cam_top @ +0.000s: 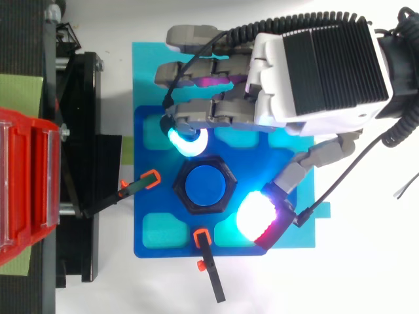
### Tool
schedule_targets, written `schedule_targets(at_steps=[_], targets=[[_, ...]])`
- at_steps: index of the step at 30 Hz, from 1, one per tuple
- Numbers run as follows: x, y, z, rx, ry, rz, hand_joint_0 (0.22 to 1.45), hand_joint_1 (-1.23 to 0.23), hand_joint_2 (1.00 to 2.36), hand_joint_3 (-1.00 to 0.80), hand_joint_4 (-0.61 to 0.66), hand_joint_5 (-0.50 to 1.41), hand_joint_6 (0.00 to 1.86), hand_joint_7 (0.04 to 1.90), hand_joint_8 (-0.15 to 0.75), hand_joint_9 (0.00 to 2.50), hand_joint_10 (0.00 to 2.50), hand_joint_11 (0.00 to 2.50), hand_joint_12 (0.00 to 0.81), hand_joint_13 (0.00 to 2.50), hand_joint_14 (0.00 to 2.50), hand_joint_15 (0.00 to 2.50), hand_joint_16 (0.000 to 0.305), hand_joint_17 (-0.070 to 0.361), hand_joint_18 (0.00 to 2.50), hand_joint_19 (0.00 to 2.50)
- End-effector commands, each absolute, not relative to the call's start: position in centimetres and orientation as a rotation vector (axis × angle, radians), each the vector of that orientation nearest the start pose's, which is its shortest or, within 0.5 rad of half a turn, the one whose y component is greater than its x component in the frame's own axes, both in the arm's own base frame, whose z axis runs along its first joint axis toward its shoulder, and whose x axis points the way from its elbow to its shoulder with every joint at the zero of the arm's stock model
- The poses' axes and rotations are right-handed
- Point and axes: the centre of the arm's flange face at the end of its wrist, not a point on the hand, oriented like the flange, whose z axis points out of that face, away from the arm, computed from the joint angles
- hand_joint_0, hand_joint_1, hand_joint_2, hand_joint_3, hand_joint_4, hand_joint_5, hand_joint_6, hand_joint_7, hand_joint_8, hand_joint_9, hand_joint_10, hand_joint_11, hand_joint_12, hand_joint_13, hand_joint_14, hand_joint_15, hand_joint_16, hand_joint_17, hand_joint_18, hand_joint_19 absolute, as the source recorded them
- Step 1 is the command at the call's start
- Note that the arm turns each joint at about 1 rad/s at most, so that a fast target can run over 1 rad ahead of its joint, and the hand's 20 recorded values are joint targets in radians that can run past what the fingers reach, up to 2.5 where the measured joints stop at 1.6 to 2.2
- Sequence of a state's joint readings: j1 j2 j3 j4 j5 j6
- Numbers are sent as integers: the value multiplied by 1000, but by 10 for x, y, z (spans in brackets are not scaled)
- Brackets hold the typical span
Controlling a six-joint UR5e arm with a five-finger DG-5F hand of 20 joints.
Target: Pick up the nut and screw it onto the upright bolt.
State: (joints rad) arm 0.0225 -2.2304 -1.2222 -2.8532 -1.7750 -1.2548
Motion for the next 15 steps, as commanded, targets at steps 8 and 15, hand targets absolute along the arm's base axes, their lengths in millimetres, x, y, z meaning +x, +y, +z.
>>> schedule_targets(at_steps=[8,15], targets=[[731,-102,277,80,1606,421,410,-384,1000,-500,249,13,502,1367,324,1014,0,0,370,528,0,0,44,100,100,0],[733,-102,278,75,1585,421,398,-380,1000,-500,234,-128,503,797,292,773,0,0,386,413,0,0,49,110,13,0]])
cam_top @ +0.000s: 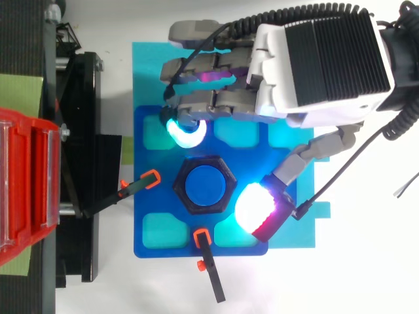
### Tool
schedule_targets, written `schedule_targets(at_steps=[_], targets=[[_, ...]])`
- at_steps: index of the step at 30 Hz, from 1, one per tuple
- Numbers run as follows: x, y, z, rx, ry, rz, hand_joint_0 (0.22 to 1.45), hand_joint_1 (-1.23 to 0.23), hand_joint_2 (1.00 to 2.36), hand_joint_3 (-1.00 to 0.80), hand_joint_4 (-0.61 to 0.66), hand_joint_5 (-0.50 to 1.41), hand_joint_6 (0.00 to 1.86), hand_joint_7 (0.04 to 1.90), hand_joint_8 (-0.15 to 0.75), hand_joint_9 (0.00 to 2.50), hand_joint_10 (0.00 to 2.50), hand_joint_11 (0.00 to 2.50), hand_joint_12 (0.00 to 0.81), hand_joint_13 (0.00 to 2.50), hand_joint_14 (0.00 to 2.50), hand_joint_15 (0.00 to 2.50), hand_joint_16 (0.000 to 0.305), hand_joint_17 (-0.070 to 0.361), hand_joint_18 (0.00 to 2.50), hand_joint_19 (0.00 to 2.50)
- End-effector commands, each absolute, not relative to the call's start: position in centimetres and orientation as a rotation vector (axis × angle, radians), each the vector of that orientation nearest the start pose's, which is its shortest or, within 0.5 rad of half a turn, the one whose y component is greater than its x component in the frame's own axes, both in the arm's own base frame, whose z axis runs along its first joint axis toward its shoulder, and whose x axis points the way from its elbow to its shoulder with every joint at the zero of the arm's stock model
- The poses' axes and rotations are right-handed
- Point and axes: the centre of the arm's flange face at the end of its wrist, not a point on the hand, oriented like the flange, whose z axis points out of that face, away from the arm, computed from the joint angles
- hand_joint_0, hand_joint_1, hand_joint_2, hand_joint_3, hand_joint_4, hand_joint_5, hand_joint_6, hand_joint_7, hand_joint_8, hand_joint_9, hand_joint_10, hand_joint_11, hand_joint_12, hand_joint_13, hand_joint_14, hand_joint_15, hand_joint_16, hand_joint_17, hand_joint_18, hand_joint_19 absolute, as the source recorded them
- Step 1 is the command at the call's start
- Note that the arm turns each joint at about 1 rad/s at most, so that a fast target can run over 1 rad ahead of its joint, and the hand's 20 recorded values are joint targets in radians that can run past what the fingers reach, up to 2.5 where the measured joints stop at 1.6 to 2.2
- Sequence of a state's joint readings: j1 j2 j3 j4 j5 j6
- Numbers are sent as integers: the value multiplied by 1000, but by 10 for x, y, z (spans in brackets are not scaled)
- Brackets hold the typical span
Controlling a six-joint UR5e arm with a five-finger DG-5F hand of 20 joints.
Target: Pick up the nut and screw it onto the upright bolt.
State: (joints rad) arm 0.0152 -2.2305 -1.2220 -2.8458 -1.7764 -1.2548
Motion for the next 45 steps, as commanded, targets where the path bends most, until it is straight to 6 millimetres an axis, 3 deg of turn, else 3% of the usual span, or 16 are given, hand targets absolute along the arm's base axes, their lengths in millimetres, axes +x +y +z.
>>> schedule_targets(at_steps=[1,4,13,27,34,45], targets=[[733,-102,279,74,1582,422,396,-380,1000,-500,222,-141,502,758,291,737,0,0,388,392,0,0,50,113,0,0],[734,-102,280,67,1576,427,387,-370,1000,-500,204,-166,501,661,285,643,0,0,391,339,0,0,52,117,0,0],[735,-97,281,56,1568,436,387,-369,1000,-500,213,-158,502,682,289,616,0,0,392,327,0,0,52,117,0,0],[737,-84,279,45,1576,448,398,-363,1000,-500,304,-96,504,980,308,681,0,0,390,370,0,0,51,114,0,0],[736,-85,281,46,1573,449,409,-367,1000,-500,276,-67,504,1160,310,716,0,0,383,393,0,0,49,110,0,0],[735,-89,280,51,1575,445,417,-370,1000,-500,268,-39,503,1280,320,779,0,0,379,434,0,0,48,108,17,0]])
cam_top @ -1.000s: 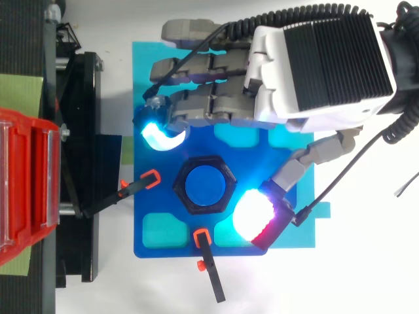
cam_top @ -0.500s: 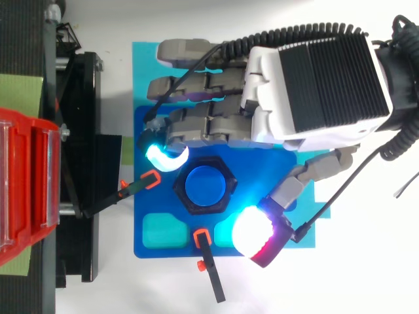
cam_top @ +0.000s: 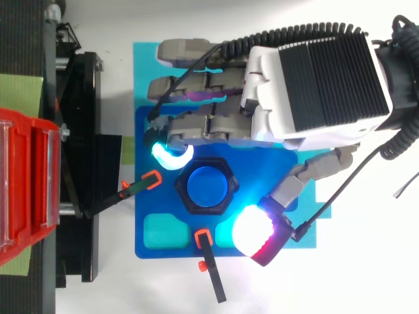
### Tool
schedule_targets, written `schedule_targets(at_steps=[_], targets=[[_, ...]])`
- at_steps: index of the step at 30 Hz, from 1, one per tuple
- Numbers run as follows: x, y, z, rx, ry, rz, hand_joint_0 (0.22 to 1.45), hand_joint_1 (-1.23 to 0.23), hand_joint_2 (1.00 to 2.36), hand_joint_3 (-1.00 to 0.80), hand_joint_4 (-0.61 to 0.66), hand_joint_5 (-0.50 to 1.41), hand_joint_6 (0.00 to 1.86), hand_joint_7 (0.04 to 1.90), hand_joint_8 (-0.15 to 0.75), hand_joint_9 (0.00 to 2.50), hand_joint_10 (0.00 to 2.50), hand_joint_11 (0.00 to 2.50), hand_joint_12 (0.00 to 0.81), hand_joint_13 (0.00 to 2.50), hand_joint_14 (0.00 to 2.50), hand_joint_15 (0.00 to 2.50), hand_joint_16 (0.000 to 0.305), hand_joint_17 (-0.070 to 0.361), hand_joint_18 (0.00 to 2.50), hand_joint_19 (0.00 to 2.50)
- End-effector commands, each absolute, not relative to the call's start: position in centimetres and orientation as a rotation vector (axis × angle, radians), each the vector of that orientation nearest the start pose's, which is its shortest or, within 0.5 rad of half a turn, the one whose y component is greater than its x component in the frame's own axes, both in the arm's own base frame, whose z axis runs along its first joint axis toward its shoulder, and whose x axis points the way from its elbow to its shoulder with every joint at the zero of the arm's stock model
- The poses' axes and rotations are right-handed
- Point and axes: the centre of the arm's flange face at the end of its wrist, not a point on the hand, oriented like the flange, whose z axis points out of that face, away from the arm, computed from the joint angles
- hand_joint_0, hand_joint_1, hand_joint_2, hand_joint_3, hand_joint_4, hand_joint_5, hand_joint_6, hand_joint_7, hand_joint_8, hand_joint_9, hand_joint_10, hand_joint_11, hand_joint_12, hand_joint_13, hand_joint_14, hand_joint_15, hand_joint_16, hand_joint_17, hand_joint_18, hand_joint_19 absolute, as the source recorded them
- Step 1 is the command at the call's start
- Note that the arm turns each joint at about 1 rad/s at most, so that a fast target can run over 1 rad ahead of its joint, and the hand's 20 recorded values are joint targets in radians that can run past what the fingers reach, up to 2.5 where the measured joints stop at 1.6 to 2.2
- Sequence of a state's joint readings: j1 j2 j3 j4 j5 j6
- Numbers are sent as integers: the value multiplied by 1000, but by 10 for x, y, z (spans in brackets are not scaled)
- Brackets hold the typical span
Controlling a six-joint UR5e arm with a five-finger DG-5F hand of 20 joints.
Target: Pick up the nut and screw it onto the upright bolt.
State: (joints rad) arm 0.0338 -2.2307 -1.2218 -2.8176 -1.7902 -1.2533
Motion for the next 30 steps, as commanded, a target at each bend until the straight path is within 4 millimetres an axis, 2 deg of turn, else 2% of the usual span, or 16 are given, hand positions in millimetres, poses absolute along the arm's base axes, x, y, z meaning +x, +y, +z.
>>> schedule_targets(at_steps=[1,13,30], targets=[[736,-89,280,51,1574,445,417,-369,1000,-500,261,-37,504,1290,320,789,0,0,378,435,0,0,48,107,24,0],[734,-97,279,61,1582,436,423,-363,1000,-500,251,7,502,1396,317,916,0,0,369,498,0,0,46,104,88,0],[732,-100,278,67,1593,433,430,-344,1000,-500,243,40,501,1389,309,1109,0,0,357,603,0,0,45,100,194,0]])
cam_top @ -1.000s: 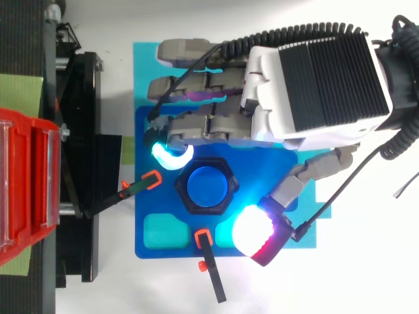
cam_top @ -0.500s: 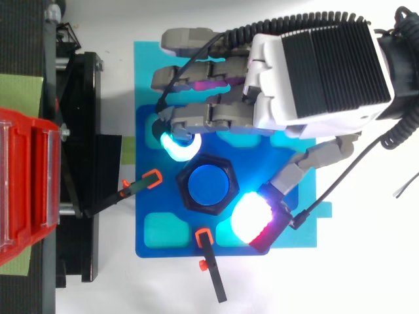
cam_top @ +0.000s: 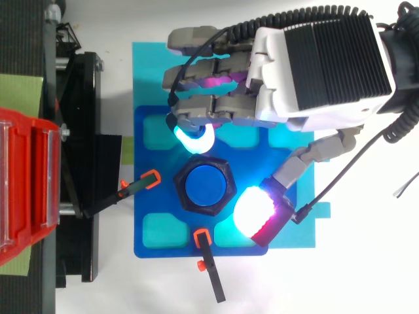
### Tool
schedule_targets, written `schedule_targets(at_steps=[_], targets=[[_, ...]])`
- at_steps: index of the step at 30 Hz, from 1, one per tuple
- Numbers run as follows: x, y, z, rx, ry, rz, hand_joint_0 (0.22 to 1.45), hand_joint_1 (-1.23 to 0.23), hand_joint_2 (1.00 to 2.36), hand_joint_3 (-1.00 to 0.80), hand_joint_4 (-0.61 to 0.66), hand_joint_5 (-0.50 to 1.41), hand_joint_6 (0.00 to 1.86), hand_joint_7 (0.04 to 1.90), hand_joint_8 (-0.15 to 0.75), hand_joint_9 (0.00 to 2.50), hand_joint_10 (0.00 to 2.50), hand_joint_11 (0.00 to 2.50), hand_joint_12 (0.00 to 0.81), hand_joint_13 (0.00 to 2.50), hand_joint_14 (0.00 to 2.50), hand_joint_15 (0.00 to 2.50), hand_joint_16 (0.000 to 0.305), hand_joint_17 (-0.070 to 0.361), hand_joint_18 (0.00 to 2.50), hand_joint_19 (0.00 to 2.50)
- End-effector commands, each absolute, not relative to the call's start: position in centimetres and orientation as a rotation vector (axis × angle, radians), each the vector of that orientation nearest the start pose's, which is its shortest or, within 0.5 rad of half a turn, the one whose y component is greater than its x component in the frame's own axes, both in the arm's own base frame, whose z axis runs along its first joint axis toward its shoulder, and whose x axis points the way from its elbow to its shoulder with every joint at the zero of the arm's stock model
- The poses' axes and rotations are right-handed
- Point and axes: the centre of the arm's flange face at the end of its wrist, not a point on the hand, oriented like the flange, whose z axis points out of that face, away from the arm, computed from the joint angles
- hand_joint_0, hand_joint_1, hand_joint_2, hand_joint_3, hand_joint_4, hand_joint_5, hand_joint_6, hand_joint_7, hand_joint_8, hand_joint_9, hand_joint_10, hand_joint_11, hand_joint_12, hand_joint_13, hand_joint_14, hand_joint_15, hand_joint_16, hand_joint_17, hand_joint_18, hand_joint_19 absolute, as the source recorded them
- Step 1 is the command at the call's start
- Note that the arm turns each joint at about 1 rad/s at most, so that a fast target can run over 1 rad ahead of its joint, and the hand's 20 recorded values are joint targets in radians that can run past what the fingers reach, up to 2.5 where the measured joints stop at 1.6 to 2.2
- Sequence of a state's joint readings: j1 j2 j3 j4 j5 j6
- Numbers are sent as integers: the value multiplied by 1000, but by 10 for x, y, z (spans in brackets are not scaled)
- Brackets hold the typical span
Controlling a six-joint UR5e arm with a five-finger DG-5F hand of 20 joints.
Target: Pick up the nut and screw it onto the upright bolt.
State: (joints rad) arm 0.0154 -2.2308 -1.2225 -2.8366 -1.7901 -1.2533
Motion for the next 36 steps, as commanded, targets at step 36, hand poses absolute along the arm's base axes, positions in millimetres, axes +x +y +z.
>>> schedule_targets(at_steps=[36], targets=[[735,-86,278,54,1587,445,419,-362,1000,-500,314,-34,505,1090,315,905,0,0,373,491,0,0,48,108,98,0]])
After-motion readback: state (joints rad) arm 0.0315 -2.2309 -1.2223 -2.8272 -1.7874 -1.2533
